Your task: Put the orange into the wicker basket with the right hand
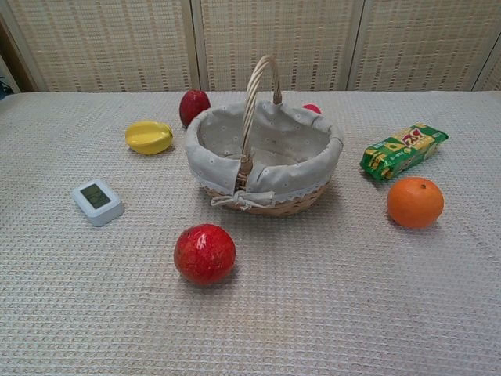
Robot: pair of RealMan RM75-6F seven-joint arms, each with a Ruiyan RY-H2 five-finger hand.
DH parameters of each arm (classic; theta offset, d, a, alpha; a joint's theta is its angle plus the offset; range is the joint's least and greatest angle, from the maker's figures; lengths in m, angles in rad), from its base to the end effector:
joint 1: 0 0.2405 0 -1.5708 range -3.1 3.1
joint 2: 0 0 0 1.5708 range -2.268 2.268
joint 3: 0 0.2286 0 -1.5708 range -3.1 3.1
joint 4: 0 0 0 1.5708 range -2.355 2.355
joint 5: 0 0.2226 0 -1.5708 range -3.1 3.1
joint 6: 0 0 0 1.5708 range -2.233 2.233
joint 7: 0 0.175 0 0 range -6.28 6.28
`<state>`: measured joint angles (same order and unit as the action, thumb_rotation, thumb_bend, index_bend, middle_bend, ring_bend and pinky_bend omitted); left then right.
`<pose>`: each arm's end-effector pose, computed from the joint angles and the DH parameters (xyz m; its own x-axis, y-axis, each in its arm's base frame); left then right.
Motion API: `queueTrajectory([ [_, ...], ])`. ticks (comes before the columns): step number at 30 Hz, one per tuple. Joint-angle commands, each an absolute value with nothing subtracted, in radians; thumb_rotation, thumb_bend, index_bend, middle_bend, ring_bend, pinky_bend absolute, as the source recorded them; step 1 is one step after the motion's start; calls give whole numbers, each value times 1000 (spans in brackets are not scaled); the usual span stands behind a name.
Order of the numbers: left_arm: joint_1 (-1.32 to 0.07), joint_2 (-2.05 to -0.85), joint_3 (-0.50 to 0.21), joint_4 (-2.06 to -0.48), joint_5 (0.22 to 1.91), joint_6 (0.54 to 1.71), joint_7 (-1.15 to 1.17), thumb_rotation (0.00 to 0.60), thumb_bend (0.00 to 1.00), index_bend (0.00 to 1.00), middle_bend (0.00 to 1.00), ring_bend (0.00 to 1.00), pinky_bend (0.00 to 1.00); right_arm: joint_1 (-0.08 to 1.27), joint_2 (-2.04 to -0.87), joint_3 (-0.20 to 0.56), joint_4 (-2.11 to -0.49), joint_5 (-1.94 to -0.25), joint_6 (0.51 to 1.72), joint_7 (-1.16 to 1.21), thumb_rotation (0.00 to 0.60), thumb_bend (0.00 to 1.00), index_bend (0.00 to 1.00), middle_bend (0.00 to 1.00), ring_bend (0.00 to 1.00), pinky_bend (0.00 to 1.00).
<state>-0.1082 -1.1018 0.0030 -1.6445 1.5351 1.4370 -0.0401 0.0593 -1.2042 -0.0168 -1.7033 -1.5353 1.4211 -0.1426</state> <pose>-0.2842 0.2045 0.1188 0.3523 0.0973 0.9308 0.9356 -0.0600 -0.3479 -0.2676 -0.1849 0.0793 0.3685 -0.1476 0.9178 -0.9295 -0.0414 0.3666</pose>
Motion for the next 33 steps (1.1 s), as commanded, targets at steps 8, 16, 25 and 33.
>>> queueTrajectory([
  [8, -107, -1102, 3, -1646, 1531, 1437, -44, 600, 325, 0, 0, 0, 100, 86, -1178, 5, -1747, -1493, 1376, -191, 600, 96, 0, 0, 0, 62],
  [16, -112, -1101, 3, -1644, 1529, 1425, -49, 600, 326, 0, 0, 0, 100, 201, -1174, 92, -1850, -1256, 1198, -360, 600, 95, 0, 0, 0, 62],
  [25, -113, -1098, 5, -1647, 1530, 1421, -55, 600, 325, 0, 0, 0, 100, 361, -1298, 171, -1887, -963, 1109, -572, 600, 95, 0, 0, 0, 62],
  [33, -112, -1096, 7, -1648, 1529, 1421, -59, 600, 325, 0, 0, 0, 100, 459, -1441, 181, -1862, -835, 1152, -695, 600, 95, 0, 0, 0, 89],
])
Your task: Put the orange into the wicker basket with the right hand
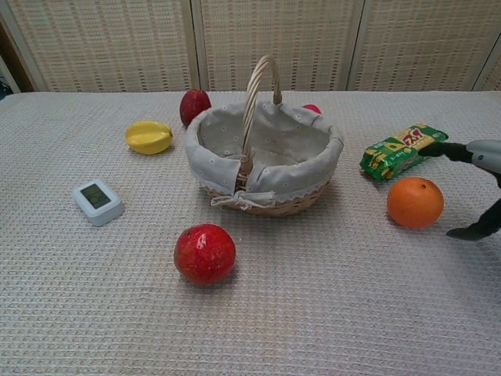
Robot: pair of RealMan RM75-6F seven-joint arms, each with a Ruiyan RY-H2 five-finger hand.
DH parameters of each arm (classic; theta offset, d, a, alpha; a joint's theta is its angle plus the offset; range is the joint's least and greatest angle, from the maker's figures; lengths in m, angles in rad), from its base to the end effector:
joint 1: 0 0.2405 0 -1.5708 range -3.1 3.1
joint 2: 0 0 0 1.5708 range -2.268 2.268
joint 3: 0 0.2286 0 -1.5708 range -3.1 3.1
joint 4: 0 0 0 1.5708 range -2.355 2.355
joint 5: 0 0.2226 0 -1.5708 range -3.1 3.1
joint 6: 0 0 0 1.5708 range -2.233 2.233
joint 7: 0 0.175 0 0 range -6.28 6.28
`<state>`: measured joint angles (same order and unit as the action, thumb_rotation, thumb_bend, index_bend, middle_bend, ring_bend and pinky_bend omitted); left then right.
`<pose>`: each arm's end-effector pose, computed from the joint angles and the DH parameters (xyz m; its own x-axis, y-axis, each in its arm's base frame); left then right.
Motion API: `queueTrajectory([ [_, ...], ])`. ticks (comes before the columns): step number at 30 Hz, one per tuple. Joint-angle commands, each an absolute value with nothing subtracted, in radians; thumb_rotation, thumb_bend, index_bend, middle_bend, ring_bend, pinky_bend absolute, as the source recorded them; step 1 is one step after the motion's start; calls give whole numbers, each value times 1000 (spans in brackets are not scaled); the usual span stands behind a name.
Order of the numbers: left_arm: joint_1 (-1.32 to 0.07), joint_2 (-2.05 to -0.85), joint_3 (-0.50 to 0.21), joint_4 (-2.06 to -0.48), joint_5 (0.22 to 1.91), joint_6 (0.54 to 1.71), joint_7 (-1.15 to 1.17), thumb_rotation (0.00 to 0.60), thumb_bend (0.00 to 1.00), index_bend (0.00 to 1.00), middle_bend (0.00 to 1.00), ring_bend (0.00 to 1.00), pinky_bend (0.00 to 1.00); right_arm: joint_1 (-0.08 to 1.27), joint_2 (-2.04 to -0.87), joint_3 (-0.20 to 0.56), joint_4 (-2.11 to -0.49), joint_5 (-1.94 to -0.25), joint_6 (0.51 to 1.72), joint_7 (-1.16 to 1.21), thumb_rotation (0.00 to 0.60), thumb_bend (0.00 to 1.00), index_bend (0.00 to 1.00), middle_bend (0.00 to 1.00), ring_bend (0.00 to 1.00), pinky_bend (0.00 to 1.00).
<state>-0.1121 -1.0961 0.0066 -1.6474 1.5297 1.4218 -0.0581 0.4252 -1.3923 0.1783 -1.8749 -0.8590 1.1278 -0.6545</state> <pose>-0.2857 0.2045 0.1176 0.3382 0.1150 0.9340 0.9410 -0.0551 -0.3339 -0.1884 -0.2760 -0.0013 0.3616 -0.3970 0.8436 -0.9213 -0.0136 0.3885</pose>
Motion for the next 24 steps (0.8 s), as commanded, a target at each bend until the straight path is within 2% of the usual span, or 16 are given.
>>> queueTrajectory([
  [1, -112, -1095, 7, -1648, 1529, 1421, -60, 600, 325, 0, 0, 0, 100, 465, -1453, 178, -1858, -829, 1159, -707, 600, 95, 0, 0, 0, 93],
  [14, -113, -1092, 8, -1652, 1529, 1418, -68, 600, 326, 0, 0, 0, 100, 526, -1511, 177, -1806, -722, 1211, -773, 600, 95, 0, 0, 0, 96],
  [21, -113, -1090, 8, -1655, 1524, 1414, -74, 600, 325, 0, 0, 0, 101, 569, -1568, 187, -1721, -664, 1196, -780, 600, 96, 0, 0, 0, 151],
  [24, -114, -1088, 8, -1655, 1522, 1411, -77, 600, 325, 0, 0, 0, 100, 585, -1599, 189, -1677, -648, 1196, -786, 600, 150, 0, 0, 0, 195],
])
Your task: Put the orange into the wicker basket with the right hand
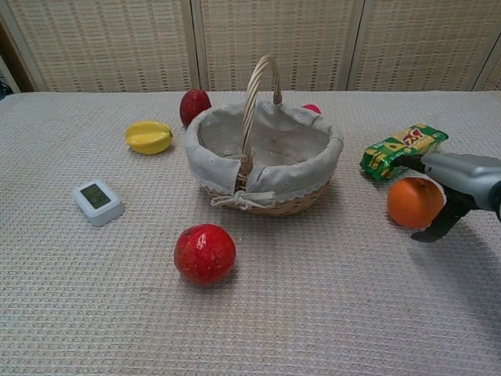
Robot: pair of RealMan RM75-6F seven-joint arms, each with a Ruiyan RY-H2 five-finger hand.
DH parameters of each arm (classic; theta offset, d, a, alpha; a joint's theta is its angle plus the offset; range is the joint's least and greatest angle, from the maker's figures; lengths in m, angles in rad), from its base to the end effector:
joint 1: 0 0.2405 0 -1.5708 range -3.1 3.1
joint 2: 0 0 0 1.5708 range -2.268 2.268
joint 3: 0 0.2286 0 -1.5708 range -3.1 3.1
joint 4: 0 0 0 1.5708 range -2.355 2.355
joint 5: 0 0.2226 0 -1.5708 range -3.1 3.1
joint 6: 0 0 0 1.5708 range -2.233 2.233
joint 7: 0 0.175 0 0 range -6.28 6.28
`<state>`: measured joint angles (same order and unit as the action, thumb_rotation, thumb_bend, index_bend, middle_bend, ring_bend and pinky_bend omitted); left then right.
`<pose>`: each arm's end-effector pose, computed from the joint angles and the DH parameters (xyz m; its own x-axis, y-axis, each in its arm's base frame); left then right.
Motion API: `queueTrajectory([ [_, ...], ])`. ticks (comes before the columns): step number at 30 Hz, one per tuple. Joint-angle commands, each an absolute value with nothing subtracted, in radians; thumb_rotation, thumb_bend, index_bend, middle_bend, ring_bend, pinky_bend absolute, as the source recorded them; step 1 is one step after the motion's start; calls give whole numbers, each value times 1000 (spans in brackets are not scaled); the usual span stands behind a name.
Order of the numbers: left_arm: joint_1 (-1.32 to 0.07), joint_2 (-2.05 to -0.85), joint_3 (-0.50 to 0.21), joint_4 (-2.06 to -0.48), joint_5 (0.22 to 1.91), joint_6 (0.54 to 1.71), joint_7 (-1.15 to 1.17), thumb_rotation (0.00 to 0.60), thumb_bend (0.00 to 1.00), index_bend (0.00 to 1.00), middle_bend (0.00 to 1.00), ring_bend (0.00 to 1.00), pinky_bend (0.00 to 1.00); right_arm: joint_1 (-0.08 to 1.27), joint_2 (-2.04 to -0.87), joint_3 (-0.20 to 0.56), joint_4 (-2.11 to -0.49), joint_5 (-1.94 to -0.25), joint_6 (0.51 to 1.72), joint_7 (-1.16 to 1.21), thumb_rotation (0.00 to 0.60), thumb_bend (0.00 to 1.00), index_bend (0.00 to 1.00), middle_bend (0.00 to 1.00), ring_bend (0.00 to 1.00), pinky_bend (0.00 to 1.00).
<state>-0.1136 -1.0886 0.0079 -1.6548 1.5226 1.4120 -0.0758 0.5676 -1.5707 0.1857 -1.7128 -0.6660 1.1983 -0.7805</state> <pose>-0.2866 0.2044 0.1178 0.3208 0.1260 0.9387 0.9471 -0.0464 -0.3175 -0.1824 -0.2997 -0.0372 0.4227 -0.4110 0.8077 -0.8797 0.0281 0.4747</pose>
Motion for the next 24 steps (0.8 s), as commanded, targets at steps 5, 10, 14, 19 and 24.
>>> queueTrajectory([
  [5, -115, -1087, 8, -1656, 1523, 1409, -82, 600, 323, 0, 0, 0, 100, 591, -1656, 195, -1625, -676, 1236, -760, 600, 272, 0, 198, 182, 393],
  [10, -114, -1086, 8, -1654, 1522, 1410, -86, 600, 323, 0, 0, 0, 100, 570, -1672, 191, -1622, -757, 1279, -690, 600, 339, 20, 521, 547, 776],
  [14, -114, -1087, 8, -1655, 1524, 1411, -83, 600, 322, 0, 0, 0, 101, 552, -1639, 201, -1663, -804, 1300, -642, 600, 351, 52, 557, 569, 785],
  [19, -114, -1088, 8, -1657, 1523, 1412, -78, 600, 324, 0, 0, 0, 101, 539, -1557, 247, -1775, -873, 1326, -575, 600, 352, 95, 578, 576, 785],
  [24, -114, -1090, 7, -1659, 1522, 1412, -71, 600, 323, 0, 0, 0, 100, 557, -1498, 329, -1893, -938, 1356, -538, 600, 352, 132, 579, 577, 786],
])
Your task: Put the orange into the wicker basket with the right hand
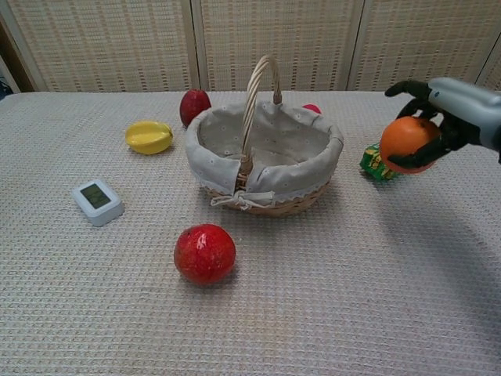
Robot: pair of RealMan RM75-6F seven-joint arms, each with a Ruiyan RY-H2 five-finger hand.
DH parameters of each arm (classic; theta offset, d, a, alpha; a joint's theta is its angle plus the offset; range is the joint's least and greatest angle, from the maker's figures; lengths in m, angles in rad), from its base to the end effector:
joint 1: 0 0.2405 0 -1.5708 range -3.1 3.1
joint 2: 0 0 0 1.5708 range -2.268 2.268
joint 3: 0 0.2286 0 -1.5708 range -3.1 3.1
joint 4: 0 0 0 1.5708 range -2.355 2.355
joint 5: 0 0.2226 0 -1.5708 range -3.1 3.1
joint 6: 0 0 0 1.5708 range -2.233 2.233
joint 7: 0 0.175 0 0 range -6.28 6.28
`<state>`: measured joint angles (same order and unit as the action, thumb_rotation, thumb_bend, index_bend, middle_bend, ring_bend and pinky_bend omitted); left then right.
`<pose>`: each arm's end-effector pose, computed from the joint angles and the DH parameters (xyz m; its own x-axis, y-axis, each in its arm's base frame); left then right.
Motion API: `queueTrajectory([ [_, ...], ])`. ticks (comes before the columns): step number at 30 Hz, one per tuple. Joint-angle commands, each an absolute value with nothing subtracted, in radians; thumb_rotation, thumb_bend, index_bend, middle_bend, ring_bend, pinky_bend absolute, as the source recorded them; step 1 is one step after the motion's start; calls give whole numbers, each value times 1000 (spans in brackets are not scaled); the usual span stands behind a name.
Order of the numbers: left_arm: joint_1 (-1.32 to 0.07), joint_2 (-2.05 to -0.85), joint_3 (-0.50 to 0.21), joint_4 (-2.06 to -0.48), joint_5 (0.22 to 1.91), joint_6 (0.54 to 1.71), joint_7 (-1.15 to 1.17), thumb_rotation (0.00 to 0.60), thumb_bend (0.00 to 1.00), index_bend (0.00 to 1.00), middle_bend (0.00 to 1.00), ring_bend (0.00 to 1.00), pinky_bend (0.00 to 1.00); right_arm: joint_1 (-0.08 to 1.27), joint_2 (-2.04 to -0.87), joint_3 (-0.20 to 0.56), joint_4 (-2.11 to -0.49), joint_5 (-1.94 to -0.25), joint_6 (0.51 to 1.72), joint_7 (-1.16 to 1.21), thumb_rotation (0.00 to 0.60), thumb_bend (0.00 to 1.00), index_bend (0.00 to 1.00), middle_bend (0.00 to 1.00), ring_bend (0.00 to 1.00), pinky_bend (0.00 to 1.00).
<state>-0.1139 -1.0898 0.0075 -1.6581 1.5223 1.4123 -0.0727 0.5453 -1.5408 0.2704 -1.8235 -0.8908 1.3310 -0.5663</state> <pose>-0.2856 0.2045 0.1173 0.3195 0.1255 0.9392 0.9476 -0.0470 -0.3161 -0.1282 -0.3150 0.0117 0.2170 -0.1535 0.9640 -0.9758 -0.0054 0.2188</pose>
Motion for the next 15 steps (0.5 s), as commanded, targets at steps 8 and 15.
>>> queueTrajectory([
  [8, -114, -1091, 7, -1662, 1520, 1412, -69, 600, 323, 0, 0, 0, 100, 664, -1551, 409, -1903, -870, 1345, -627, 600, 351, 187, 578, 563, 771],
  [15, -114, -1087, 7, -1660, 1518, 1409, -84, 600, 324, 0, 0, 0, 100, 764, -1695, 417, -1790, -787, 1344, -695, 600, 352, 235, 579, 523, 746],
])
